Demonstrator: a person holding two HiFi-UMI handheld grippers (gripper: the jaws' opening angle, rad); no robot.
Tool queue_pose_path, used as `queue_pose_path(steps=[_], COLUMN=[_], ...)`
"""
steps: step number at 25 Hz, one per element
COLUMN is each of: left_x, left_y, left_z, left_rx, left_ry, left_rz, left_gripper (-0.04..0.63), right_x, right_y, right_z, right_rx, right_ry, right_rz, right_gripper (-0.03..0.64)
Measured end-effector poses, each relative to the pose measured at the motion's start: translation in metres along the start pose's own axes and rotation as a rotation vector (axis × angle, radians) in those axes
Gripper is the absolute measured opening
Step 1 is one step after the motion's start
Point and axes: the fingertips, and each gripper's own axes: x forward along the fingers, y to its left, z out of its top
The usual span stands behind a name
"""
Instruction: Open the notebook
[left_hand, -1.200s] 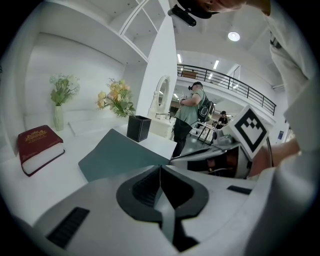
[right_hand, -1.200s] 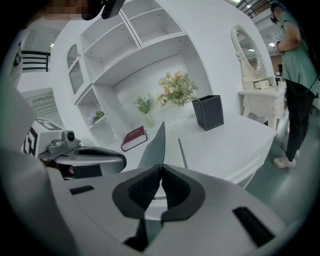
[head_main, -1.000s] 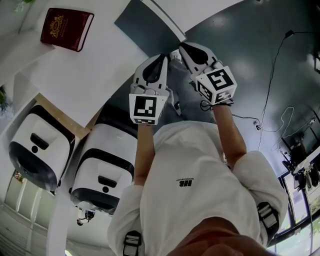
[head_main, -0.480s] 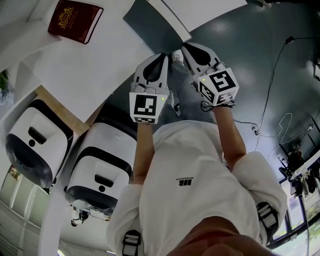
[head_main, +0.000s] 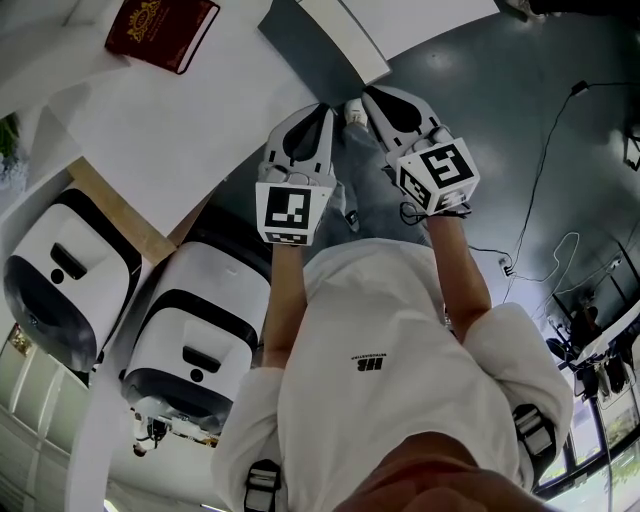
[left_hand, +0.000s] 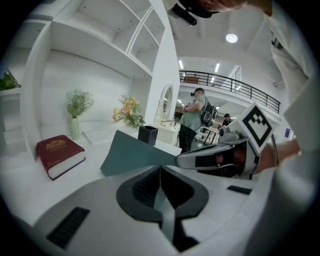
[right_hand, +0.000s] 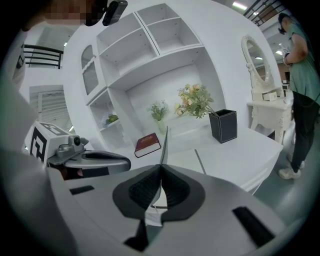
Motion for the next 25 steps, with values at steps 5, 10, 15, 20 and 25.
queue_pose_path(steps=[5,10,15,20,25], left_x=[-0.001,-0.008,-0.03,-0.046,-0.067], left_y=[0.001,0.006,0.015,0.024,0.03], left_z=[0.001,-0.001,-0.005,-0.01,-0.016], left_rx=[-0.008,-0.016,-0.024,-0.037,-0.053], left_ry=[-0.012,-0.02,-0.032,-0.046,-0.061], left_rz=[0.014,0.034,0.059,0.085,0.112], left_gripper=[0.0,0.0,0.0,0.0,0.0], right_x=[0.0,0.0,0.0,0.003,0.005], right_y=[0.005,0.014,0.038,0.057,0.081], right_z=[0.003,0.005,0.005,0.004,0.0], right_rx=[-0.022,-0.037,-0.059,-0.085,-0.112], right_ry=[0.0,-0.003,-0.002,0.003,0.012], right_rz=[0.021,0.04,0.06,0.082,0.102], right_gripper=[0.003,0.003,0.003,0.003,0.004])
